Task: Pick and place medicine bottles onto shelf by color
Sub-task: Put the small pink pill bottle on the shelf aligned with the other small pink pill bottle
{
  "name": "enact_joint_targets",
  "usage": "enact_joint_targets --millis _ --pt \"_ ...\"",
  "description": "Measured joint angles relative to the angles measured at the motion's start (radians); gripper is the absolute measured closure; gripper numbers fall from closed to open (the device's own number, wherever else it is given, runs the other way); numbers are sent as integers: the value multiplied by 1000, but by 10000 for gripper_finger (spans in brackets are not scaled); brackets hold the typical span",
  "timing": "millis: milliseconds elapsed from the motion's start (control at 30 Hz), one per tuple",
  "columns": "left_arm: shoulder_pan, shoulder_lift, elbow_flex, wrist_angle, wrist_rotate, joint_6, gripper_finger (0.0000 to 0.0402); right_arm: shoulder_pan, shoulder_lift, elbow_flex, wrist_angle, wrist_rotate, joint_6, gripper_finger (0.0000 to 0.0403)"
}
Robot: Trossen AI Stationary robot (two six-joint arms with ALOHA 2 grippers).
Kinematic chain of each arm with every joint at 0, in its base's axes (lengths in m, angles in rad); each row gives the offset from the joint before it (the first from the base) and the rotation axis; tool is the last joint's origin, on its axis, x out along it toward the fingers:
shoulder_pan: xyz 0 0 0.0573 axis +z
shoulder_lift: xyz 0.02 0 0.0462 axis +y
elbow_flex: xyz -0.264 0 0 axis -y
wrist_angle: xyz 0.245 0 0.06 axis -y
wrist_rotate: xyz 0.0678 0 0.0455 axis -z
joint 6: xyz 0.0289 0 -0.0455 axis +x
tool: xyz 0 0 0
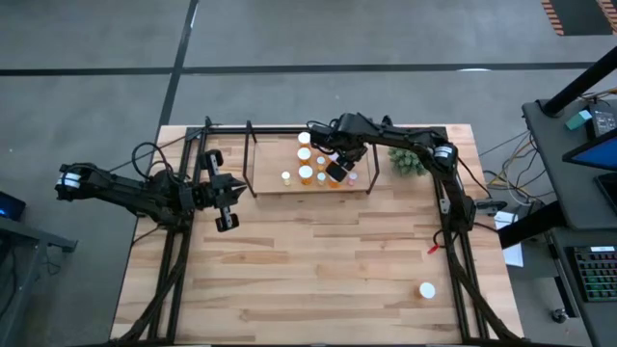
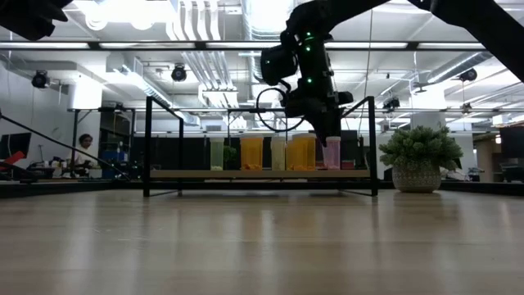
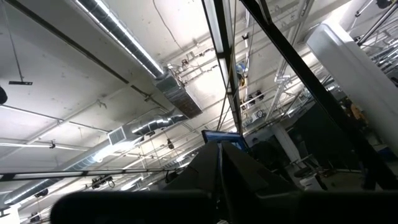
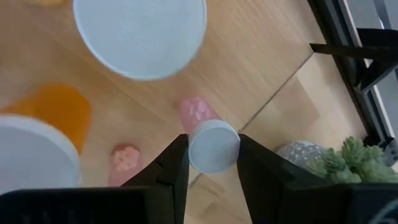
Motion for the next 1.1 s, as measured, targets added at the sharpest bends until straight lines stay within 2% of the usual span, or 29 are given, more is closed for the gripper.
enact_joint_targets --millis 833,1100 --pt "0 -6 0 0 0 0 400 0 0 -7 34 -1 27 297" --pt "0 -6 0 0 0 0 400 0 0 -17 34 -1 21 273"
